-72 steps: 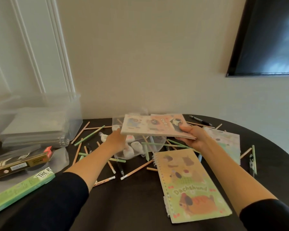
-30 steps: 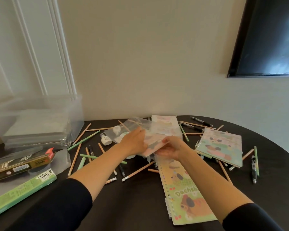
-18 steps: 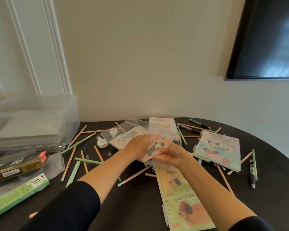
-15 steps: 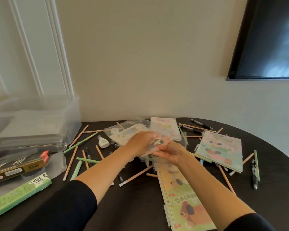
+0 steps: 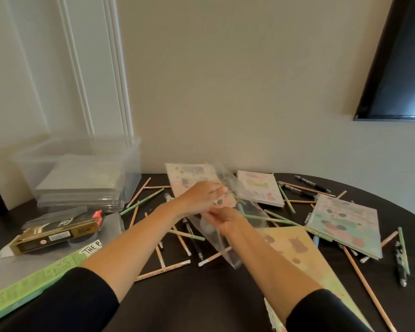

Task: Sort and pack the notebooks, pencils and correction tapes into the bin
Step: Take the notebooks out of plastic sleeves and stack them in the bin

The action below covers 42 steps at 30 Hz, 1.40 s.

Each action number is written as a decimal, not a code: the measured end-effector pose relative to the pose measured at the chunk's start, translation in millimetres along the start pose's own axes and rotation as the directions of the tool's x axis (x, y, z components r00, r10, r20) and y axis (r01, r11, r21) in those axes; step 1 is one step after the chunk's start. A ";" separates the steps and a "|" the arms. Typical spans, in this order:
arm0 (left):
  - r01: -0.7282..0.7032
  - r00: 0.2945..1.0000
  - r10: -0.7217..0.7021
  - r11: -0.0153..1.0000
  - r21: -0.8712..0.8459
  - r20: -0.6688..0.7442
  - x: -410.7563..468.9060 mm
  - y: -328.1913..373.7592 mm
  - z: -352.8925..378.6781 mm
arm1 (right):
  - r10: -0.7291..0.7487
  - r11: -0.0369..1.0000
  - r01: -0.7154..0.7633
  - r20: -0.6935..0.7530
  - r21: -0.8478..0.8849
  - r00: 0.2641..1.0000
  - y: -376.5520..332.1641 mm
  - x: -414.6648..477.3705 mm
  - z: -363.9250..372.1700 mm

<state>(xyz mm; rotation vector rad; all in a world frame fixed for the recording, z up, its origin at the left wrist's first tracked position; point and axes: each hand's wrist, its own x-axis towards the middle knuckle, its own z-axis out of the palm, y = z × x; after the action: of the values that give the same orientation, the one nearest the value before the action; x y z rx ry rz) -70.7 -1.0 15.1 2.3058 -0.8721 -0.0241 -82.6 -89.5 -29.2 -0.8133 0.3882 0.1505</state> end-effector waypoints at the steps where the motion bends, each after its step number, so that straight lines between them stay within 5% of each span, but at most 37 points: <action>1: 0.031 1.000 -0.031 0.999 -0.018 0.003 -5.5 -8.4 -1.7 | 0.022 1.000 -0.022 -0.004 -0.016 1.000 7.3 1.2 3.1; 8: 0.252 0.966 -0.233 0.943 -0.219 0.107 -37.3 -46.2 4.5 | 0.100 0.979 -0.104 -0.031 -0.175 0.995 25.2 -6.7 8.4; 13: 0.307 0.947 -0.306 0.952 0.002 0.094 -35.1 -42.1 17.4 | 0.152 0.941 -0.168 -0.074 -0.295 0.986 8.1 -22.4 -12.1; 17: 0.279 0.948 -0.275 0.960 0.001 -0.161 -27.1 -21.0 22.4 | 0.023 0.937 -0.022 0.000 -0.349 1.000 -28.8 -49.6 -36.4; 20: 0.195 0.921 -0.205 0.979 -0.063 -0.332 -13.5 8.7 29.7 | -0.231 0.923 0.227 0.023 -0.311 0.973 -63.5 -67.9 -67.3; 22: 0.104 0.937 -0.121 0.992 -0.069 -0.329 -6.2 28.7 40.3 | -0.386 0.838 0.286 -0.134 -0.464 0.913 -84.3 -73.4 -93.3; 24: 0.017 0.959 -0.014 1.000 0.008 -0.284 -2.9 42.0 53.8 | -0.482 0.694 0.149 -0.301 -0.704 0.823 -96.3 -70.5 -125.8; 28: -0.039 0.997 0.056 0.957 0.287 -0.051 0.6 46.1 84.2 | -0.566 0.279 -0.133 -0.275 -0.951 0.778 -97.5 -73.3 -181.6; 30: 0.014 0.998 -0.040 0.914 0.405 0.057 -1.0 41.7 95.6 | -0.518 0.185 -0.222 -0.287 -0.957 0.806 -92.3 -78.5 -191.5; 33: 0.066 0.987 -0.126 0.890 0.451 0.104 -5.2 36.3 109.8 | -0.342 0.236 -0.306 -0.374 -0.922 0.862 -87.1 -86.3 -192.1; 36: 0.071 0.986 -0.125 0.915 0.397 0.112 -7.4 33.8 115.0 | -0.322 0.218 -0.284 -0.344 -0.934 0.882 -86.1 -89.8 -191.6; 40: 0.100 0.992 -0.117 0.962 0.253 0.051 -3.9 39.3 110.3 | -0.306 0.447 -0.107 -0.264 -0.888 0.915 -87.2 -91.1 -184.5; 42: 0.105 0.994 -0.108 0.981 0.166 0.012 -1.8 44.0 106.3 | -0.378 0.460 0.015 -0.181 -0.888 0.908 -89.9 -91.6 -179.5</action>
<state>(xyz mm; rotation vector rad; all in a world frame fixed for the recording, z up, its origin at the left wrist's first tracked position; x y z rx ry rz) -123.1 -86.0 -42.1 2.5092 -0.7860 -0.0233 -192.0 -280.5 -43.7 -1.9543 0.5613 -0.0492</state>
